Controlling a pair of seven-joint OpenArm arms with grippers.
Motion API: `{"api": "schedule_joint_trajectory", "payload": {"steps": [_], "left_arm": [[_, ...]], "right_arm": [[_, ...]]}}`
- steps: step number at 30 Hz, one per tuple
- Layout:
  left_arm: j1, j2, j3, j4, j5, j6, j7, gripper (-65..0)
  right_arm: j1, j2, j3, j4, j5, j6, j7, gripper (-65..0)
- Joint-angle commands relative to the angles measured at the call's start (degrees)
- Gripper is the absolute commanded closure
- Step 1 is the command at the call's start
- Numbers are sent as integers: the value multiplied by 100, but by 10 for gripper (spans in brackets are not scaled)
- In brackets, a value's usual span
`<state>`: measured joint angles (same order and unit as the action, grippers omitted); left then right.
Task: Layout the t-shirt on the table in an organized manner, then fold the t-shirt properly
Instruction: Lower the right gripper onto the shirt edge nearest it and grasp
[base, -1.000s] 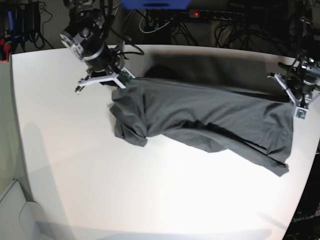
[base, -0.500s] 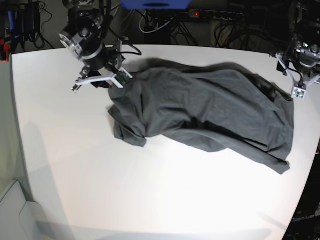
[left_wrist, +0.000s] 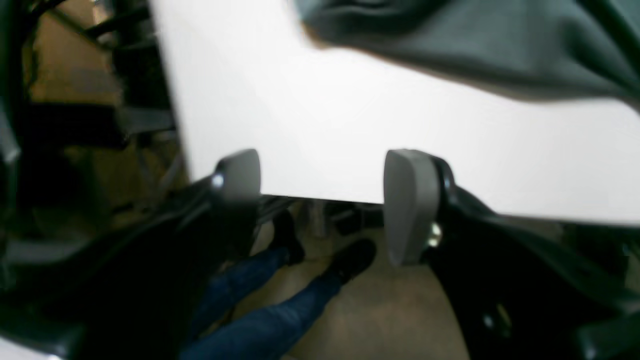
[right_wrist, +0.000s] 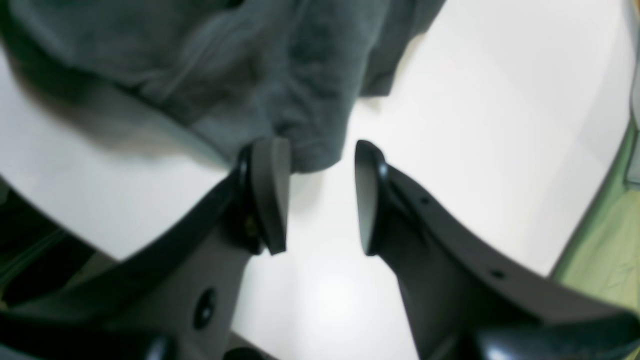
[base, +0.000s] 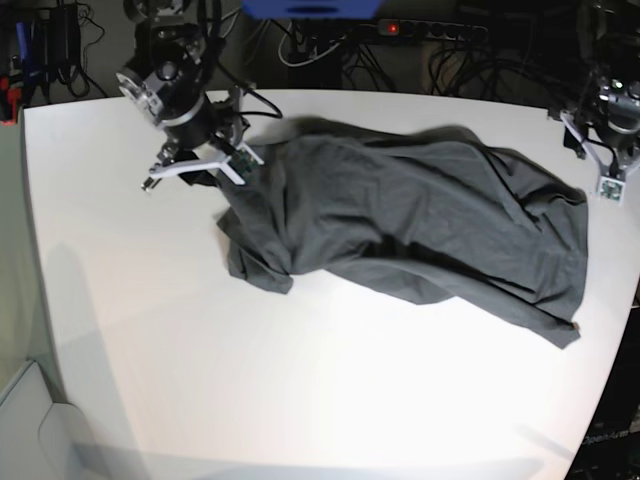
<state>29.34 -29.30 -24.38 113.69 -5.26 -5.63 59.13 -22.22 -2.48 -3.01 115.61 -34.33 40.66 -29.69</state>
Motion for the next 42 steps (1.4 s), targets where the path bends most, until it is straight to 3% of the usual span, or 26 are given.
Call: {"api": "schedule_joint_trajectory", "payload": {"steps": [1,8,13,17,22,32,38,42], "left_arm": [[-169,42,-45,82,-6,31,-54,-378],[-697,499,377,20,47,31,-45,-380],[-1110,789,719,-200,55,31,-45,-380],[-1550,895,728,-947,55,31,-80,-380],[-1849,860,746,-1721,55,31,-98,-380],[-2007,728,1045,-2274,64,40,-107,-380],[-1963,657,1036,-2582,706,40,-582,-380],[-1945,657,1036,-2564,767,40,-582,-380]], "right_arm": [[64,6,6,118,8,-66,117,-229],[231,6,41,118,8,-66,73,-232],[521,-38,419,118,8,-66,73,-235],[811,-29,428,83,17,-66,73,-300],[1259,-38,-108,56,26,-66,73,-377],[2296,-55,-1093,-1394,26,-66,64,-378],[2956,-416,-1339,-2273,17,-66,64,-378],[3316,-618,-1374,-2880,17,-66,99,-377]]}}
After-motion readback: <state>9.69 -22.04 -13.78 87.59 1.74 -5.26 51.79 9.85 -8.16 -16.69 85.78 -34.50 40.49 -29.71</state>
